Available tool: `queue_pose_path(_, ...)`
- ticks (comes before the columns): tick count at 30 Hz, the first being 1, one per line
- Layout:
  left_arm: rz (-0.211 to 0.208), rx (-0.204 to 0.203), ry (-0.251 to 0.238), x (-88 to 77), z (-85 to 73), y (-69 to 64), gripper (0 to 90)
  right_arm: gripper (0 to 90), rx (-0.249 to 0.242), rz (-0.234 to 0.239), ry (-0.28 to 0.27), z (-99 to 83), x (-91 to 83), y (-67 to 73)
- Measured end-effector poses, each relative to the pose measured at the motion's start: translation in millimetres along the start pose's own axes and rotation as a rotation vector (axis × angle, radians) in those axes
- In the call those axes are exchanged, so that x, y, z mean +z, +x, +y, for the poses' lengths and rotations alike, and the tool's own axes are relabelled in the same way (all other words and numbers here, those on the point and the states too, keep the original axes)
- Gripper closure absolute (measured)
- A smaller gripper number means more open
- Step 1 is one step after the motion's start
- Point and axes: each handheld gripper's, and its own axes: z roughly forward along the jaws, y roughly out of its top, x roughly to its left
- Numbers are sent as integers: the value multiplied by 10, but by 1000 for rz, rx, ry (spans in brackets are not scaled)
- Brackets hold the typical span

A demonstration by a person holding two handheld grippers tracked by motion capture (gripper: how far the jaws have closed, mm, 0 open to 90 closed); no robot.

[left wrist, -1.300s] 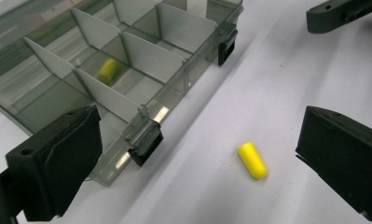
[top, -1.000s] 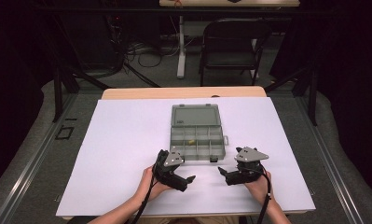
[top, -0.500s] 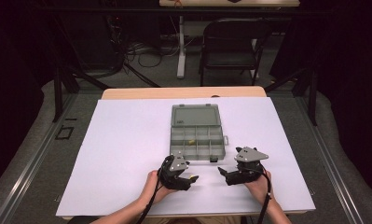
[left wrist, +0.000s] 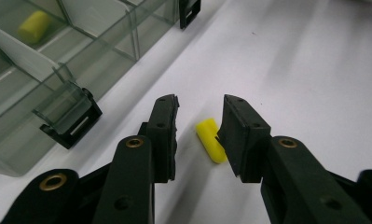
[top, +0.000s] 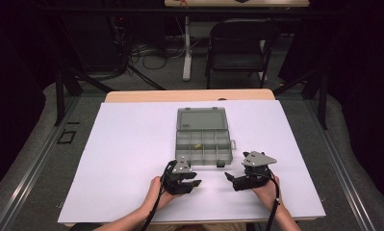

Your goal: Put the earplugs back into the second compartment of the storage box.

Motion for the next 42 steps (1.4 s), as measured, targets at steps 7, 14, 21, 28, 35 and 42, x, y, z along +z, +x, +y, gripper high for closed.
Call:
queue_pose_path(7,-11,-2,21,68,-22,-27,685,11,-11,0,0,10,-9,16)
queue_pose_path(14,-26,-1,12,74,-34,-55,804,11,-3,8,7,-3,14,8)
queue_pose_path(21,-37,-9,-4,57,-32,-54,826,11,-4,3,2,0,0,-9)
queue_pose_path(28,-33,-18,-39,-7,-10,-12,822,11,-10,-2,-2,5,-5,-1)
queue_pose_path(35,-19,-23,-46,-51,-2,51,822,11,-7,2,3,3,9,-10)
queue_pose_path(42,-5,-18,-74,-113,48,79,822,12,-11,0,-3,18,-5,2)
